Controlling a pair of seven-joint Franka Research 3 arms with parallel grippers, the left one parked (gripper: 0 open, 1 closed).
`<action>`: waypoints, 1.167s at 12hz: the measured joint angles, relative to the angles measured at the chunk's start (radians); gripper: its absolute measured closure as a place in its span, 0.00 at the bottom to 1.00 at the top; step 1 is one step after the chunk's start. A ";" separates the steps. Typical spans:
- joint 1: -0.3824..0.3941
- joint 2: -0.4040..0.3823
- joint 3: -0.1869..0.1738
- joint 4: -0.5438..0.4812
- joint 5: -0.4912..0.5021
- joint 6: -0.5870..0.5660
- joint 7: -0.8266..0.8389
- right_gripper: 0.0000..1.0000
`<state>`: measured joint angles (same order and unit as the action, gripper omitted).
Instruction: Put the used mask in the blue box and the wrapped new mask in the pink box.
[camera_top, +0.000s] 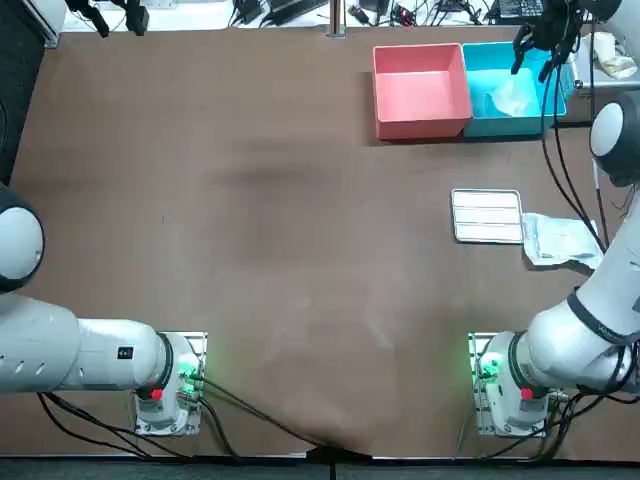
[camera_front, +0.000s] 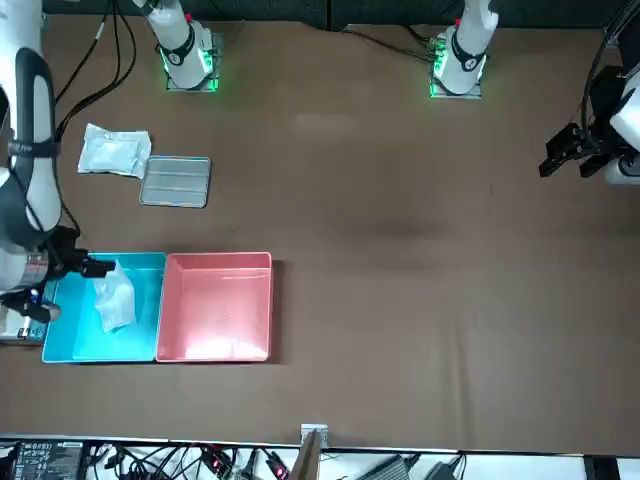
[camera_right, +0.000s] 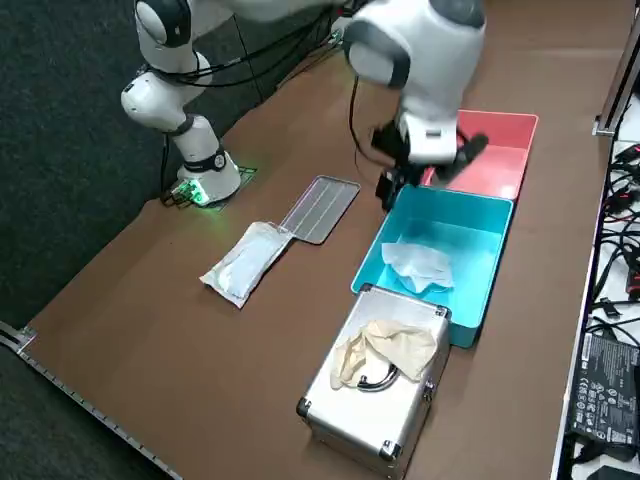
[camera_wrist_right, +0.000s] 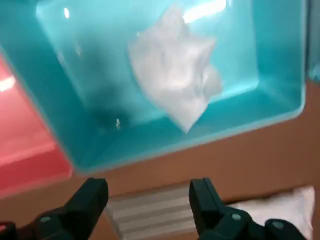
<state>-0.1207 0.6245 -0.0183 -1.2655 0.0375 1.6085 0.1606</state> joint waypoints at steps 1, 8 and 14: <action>0.023 -0.020 0.000 0.000 -0.008 -0.059 0.006 0.00; 0.159 -0.224 0.000 -0.383 -0.170 -0.159 0.064 0.00; 0.226 -0.442 0.000 -0.788 -0.306 0.008 0.146 0.00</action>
<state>0.1053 0.1825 -0.0178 -2.0532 -0.2683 1.6163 0.3063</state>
